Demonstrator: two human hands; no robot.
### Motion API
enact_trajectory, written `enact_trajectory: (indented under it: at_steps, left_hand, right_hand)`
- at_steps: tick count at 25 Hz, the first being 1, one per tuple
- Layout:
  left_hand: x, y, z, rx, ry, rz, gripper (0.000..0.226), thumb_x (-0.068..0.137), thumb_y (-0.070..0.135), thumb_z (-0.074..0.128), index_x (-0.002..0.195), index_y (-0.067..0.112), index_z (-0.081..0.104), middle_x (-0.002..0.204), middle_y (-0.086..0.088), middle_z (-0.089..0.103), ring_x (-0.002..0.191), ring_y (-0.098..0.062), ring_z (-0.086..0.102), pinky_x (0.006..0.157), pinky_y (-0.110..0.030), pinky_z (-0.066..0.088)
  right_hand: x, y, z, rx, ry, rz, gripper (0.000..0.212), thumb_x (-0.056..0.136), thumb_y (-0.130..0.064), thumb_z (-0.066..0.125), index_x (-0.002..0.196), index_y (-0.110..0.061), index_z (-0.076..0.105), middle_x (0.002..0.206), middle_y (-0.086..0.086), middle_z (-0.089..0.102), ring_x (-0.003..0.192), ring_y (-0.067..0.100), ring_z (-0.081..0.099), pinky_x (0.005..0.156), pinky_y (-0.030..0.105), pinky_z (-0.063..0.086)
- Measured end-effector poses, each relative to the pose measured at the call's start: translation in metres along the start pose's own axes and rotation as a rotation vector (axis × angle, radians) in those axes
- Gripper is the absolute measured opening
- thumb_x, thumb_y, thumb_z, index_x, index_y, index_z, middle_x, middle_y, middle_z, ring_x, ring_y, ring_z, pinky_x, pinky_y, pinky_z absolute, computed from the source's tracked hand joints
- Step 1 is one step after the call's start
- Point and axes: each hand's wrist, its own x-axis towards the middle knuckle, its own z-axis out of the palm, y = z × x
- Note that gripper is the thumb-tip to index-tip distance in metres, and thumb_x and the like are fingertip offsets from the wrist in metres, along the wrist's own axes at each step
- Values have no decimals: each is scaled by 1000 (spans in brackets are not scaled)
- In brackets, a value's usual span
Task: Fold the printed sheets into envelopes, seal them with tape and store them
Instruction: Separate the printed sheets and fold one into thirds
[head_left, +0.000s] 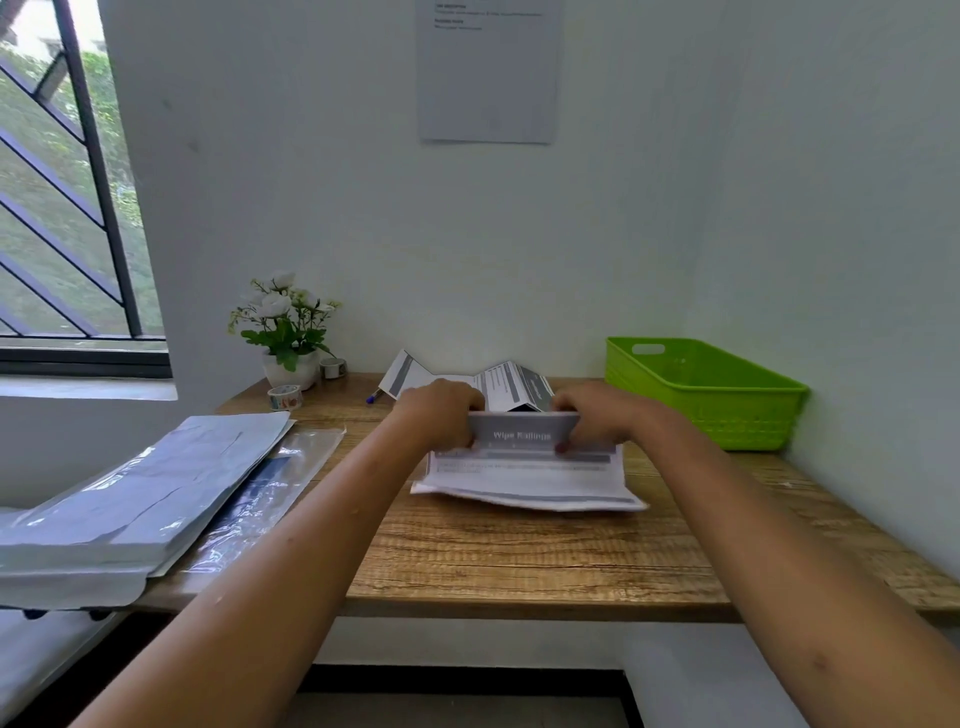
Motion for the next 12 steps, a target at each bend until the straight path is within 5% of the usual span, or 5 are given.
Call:
enact_trajectory:
  at_steps: [2, 4, 8, 12]
  left_hand:
    - [-12, 2, -5, 74, 260, -12, 13, 90, 24, 54, 103, 23, 55, 102, 0, 63, 94, -22, 59, 71, -30, 39]
    - [-22, 4, 1, 156, 350, 31, 13, 93, 18, 47, 106, 19, 51, 96, -1, 64, 87, -23, 59, 68, -28, 33]
    - [-37, 7, 25, 105, 74, 84, 23, 91, 8, 46, 111, 18, 41, 103, -8, 61, 77, -20, 51, 63, -30, 42]
    - [-41, 7, 31, -69, -158, 86, 26, 97, 26, 42, 121, 23, 35, 121, -7, 55, 90, -19, 50, 76, -32, 42]
  right_hand:
    - [-7, 2, 1, -27, 243, -21, 21, 79, -19, 69, 85, -27, 50, 97, 1, 62, 90, 21, 57, 68, 27, 39]
    - [-12, 7, 13, -61, 372, -49, 20, 82, -12, 63, 87, -27, 50, 96, 1, 64, 89, 23, 59, 64, 28, 38]
    - [-21, 13, 44, 7, 196, -82, 47, 82, 2, 49, 112, -34, 56, 119, 3, 63, 105, 23, 59, 84, 34, 49]
    - [-33, 5, 50, 40, -57, -80, 51, 98, -17, 37, 146, -36, 31, 155, 1, 30, 140, 23, 33, 114, 34, 28]
